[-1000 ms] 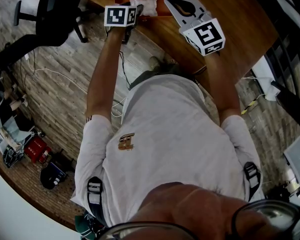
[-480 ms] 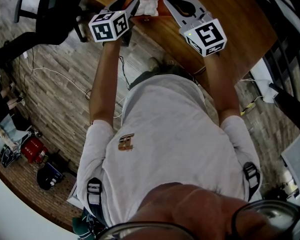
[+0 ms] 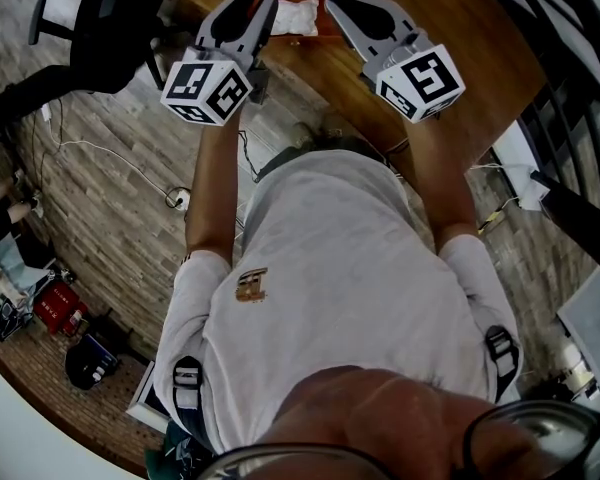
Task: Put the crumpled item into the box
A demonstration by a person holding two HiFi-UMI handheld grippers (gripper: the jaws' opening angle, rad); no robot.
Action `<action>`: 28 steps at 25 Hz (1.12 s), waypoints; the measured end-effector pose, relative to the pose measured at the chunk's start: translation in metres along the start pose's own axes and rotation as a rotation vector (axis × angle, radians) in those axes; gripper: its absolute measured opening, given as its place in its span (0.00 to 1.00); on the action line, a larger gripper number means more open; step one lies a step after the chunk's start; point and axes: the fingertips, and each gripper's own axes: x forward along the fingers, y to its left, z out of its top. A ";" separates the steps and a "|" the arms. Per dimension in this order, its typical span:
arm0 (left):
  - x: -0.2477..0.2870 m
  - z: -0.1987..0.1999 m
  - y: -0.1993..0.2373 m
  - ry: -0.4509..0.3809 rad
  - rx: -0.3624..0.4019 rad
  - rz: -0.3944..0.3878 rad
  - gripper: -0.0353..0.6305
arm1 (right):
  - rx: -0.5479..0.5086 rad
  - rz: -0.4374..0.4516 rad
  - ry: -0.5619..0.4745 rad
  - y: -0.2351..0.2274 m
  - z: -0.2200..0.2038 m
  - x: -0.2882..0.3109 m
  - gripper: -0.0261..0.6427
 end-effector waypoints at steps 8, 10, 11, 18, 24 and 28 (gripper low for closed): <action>-0.027 0.027 -0.044 -0.113 0.125 -0.044 0.17 | -0.027 0.040 -0.047 0.030 0.021 -0.016 0.09; -0.031 0.033 -0.049 -0.130 0.155 -0.047 0.14 | -0.030 0.047 -0.058 0.035 0.026 -0.017 0.09; -0.032 0.035 -0.051 -0.140 0.162 -0.049 0.13 | -0.029 0.051 -0.065 0.037 0.028 -0.017 0.09; -0.040 0.046 -0.068 -0.202 0.196 -0.060 0.09 | -0.041 0.088 -0.126 0.054 0.046 -0.022 0.09; -0.046 0.048 -0.079 -0.217 0.228 -0.071 0.09 | -0.058 0.118 -0.158 0.068 0.050 -0.023 0.09; -0.048 0.046 -0.078 -0.216 0.227 -0.068 0.08 | -0.071 0.121 -0.165 0.070 0.050 -0.021 0.09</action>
